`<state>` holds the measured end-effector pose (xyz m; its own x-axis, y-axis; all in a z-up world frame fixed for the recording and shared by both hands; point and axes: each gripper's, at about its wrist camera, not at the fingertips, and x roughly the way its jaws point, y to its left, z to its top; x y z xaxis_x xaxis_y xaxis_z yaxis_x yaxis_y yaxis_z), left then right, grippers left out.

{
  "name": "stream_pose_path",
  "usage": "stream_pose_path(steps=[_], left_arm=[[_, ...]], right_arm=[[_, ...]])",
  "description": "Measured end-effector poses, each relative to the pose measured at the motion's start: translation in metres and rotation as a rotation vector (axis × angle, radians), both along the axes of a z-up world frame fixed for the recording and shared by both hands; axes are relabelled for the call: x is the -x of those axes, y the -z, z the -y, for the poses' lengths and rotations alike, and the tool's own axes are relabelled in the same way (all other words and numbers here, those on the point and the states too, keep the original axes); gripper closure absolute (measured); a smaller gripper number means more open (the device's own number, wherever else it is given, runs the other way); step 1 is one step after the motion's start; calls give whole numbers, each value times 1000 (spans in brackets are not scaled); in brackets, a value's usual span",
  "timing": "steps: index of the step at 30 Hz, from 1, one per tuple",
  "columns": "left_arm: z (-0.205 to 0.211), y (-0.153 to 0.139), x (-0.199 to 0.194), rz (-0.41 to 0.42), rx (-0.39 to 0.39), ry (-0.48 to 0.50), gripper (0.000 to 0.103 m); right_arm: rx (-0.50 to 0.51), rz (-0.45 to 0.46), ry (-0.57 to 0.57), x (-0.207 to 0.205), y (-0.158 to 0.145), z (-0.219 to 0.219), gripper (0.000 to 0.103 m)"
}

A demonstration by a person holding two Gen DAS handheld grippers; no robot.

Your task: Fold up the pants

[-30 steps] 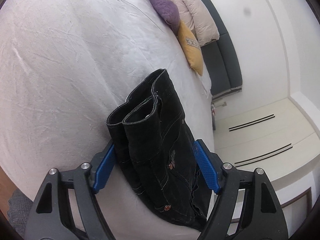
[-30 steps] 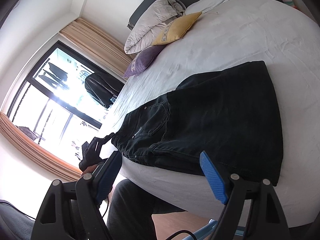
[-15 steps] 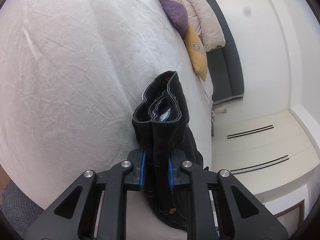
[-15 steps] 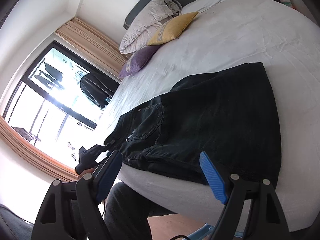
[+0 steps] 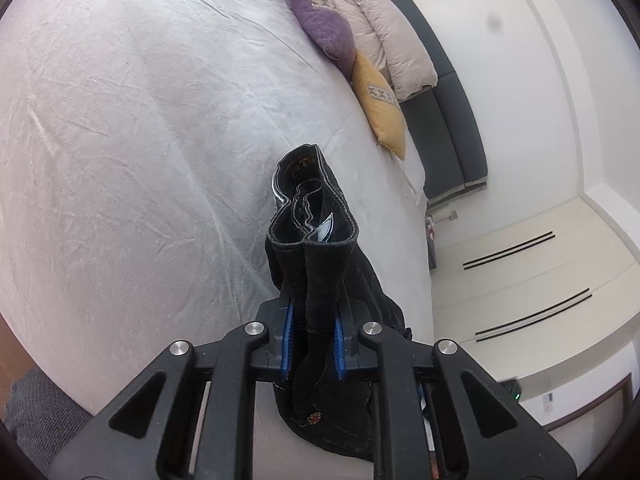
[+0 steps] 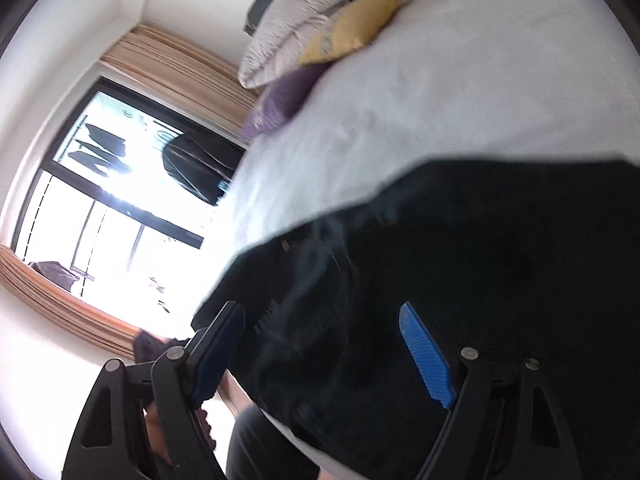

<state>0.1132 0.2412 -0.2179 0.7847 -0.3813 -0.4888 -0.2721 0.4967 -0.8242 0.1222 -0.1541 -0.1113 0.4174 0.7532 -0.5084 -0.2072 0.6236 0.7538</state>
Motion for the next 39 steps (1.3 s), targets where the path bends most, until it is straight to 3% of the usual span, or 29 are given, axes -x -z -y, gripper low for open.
stream_pose_path(steps=[3,7,8,9,10,12,13,16,18,22,25,26,28,29,32,34,39], left_arm=[[-3,3,1,-9,9,-10,90],[-4,7,0,-18,15,-25,90],[-5,8,-1,-21,18,-28,90],[-6,8,0,-22,21,-27,90],[-7,8,0,-23,20,-26,90],[-7,7,0,-21,15,-24,90],[-6,6,0,-19,13,-23,90],[-3,1,1,-6,14,-23,90],[0,-5,3,7,8,-20,90],[13,-28,4,52,-24,-2,90],[29,-49,3,90,-65,31,90],[36,-56,2,100,-76,43,90],[44,-64,1,112,-81,56,90],[49,-68,2,117,-82,63,90],[58,-78,5,131,-95,77,90],[63,-83,6,135,-100,81,90],[72,-97,10,150,-114,93,90]], right_arm=[[-68,-27,-34,-39,2,-4,19],[9,-177,-7,-82,45,-5,22],[39,-206,20,-91,60,3,28],[40,-220,54,-95,66,14,44],[33,-224,89,-94,68,24,51],[37,-199,238,-86,60,58,48],[43,-189,272,-83,54,67,40],[-58,-114,265,-54,28,87,18],[-91,-70,234,-33,15,90,15],[-197,-108,170,15,22,89,13],[-235,-196,66,48,53,58,11],[-165,-178,20,59,58,44,13],[60,-24,-70,86,44,15,14],[79,-20,-90,92,41,11,13],[25,-62,-144,110,32,15,12],[-65,-78,-157,118,23,30,13],[-176,-39,-19,141,12,89,13]])
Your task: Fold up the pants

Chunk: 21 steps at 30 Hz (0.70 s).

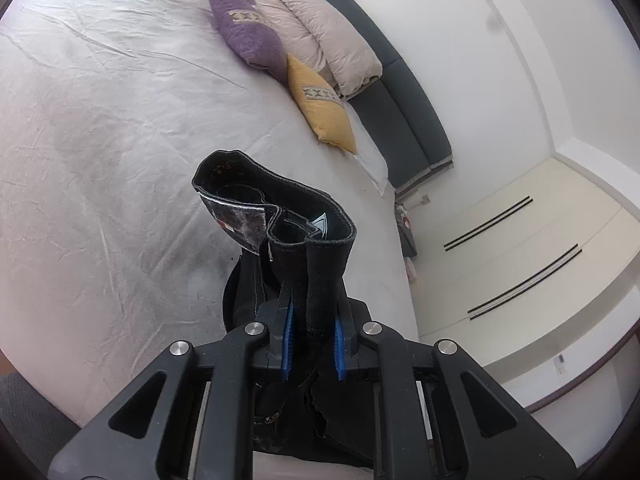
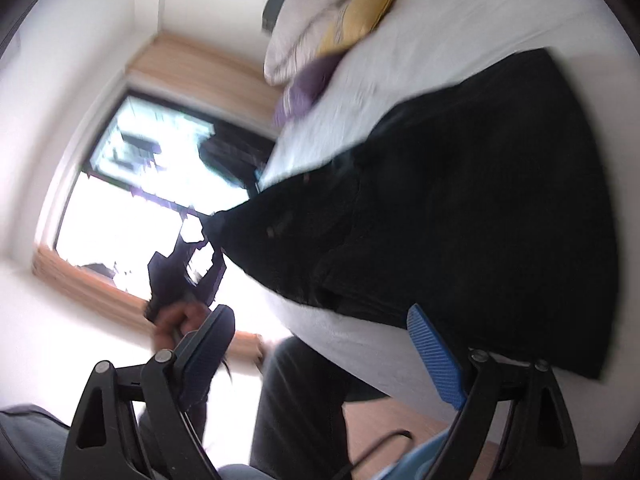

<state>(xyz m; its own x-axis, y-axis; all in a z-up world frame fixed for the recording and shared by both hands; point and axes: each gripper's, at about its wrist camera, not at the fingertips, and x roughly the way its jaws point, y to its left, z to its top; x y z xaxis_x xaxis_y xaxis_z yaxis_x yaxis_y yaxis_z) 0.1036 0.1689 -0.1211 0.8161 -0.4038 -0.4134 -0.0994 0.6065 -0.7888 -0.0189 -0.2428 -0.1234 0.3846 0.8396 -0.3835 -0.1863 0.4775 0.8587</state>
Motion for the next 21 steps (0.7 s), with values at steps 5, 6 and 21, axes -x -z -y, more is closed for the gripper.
stream_pose_path(steps=[5,6,21], left_arm=[[17,-21,-2,34,-67,33,90],[25,-27,-2,45,-88,46,90],[268,-22,-7,73,-505,636,89]], right_arm=[[-59,-9,182,14,5,58,12],[-64,-14,207,15,7,65,12],[-84,-42,108,-53,-4,62,0]])
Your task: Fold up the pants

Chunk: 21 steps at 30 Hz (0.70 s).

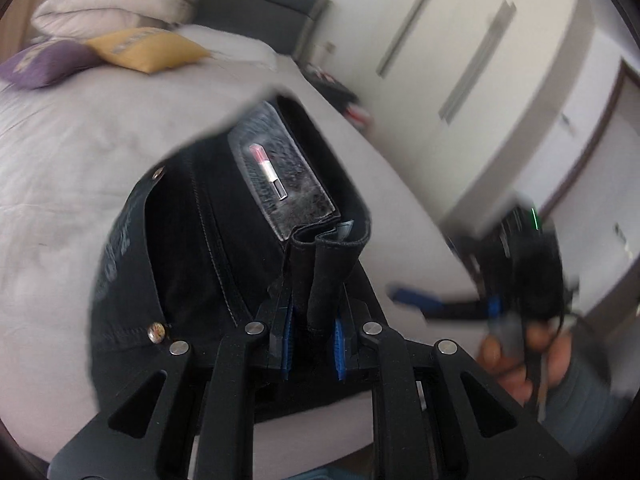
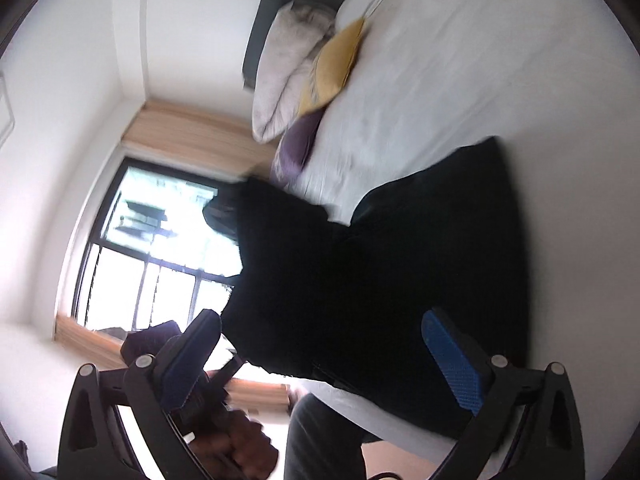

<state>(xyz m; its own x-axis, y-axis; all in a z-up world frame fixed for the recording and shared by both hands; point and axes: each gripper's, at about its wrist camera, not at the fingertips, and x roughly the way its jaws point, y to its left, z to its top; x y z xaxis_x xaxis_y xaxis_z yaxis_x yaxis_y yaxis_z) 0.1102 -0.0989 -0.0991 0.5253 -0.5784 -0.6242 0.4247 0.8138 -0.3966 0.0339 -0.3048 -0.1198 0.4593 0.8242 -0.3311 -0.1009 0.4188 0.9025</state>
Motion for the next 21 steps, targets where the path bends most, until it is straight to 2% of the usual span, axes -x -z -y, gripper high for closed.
stream_pose_path(steps=[3,5,7,9,10,11,13,14,15,16,17,18,19,21], left_arm=[[23,13,7,-15,-42,43,89],[31,17,12,-11,-68,55,89],[33,16,15,2,-80,57,89],[33,14,16,16,-100,62,89],[37,14,18,28,-122,68,89],[42,13,19,39,-142,75,89],[53,12,24,68,-191,85,89],[57,14,26,77,-214,90,89],[62,15,27,85,-230,95,89],[66,16,27,88,-236,99,89],[71,14,28,89,-237,99,89],[77,12,30,93,-234,101,89],[83,9,34,99,-236,106,89],[95,4,37,117,-241,126,89]], right_arm=[[-18,-58,-71,-33,15,-11,0],[-14,-123,-64,-49,26,-14,0],[-26,-153,-61,-63,35,-17,0],[3,-195,-41,-71,42,-20,0],[5,-188,-47,-74,42,-23,4],[29,-171,-62,-76,38,-28,8],[114,-142,-113,-79,30,-40,36],[152,-135,-124,-80,26,-43,39],[185,-121,-124,-80,23,-45,47],[212,-102,-128,-80,18,-44,60],[223,-96,-127,-82,14,-40,63],[232,-88,-122,-82,10,-34,74],[247,-80,-120,-81,6,-28,80],[262,-60,-118,-81,0,-18,81]])
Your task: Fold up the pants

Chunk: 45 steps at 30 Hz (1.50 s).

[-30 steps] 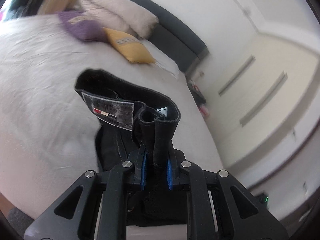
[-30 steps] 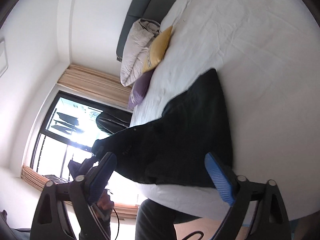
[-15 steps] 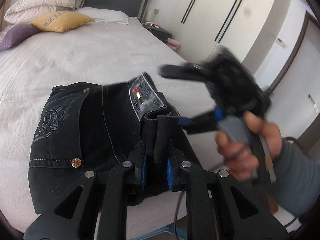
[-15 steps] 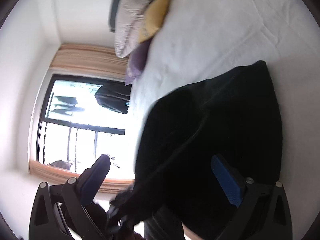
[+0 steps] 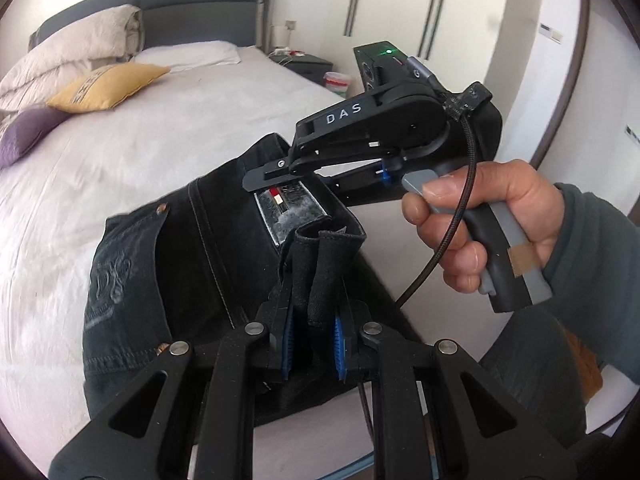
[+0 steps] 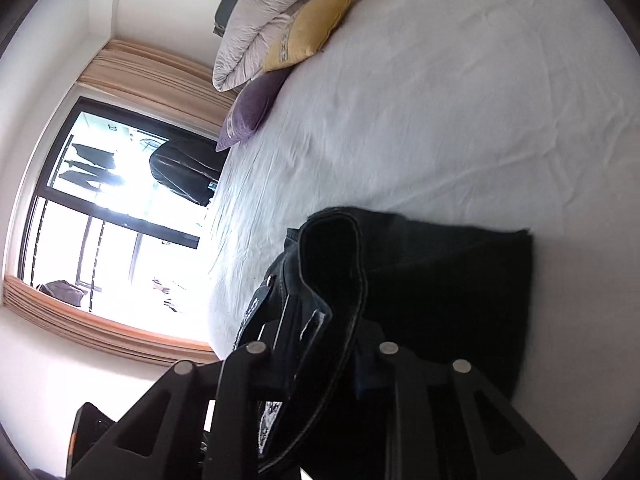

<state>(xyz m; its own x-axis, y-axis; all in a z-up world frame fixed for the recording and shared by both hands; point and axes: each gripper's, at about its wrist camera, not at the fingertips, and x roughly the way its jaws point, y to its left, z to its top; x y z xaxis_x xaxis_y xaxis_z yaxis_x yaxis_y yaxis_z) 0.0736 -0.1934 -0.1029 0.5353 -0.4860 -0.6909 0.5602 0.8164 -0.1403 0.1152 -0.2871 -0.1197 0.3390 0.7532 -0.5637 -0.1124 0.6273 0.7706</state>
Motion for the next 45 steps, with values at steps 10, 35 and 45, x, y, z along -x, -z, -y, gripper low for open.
stream_pose_path(steps=[10,35,45], left_arm=[[51,32,4,-38,-68,82,89],[89,47,33,-92,-17,137,38],[-17,2,5,8,-17,-135,28]], right_arm=[[6,-18,55,10,29,37,84],[-72,-59,108,14,64,71,68],[-227,61,185,68,9,98,49]])
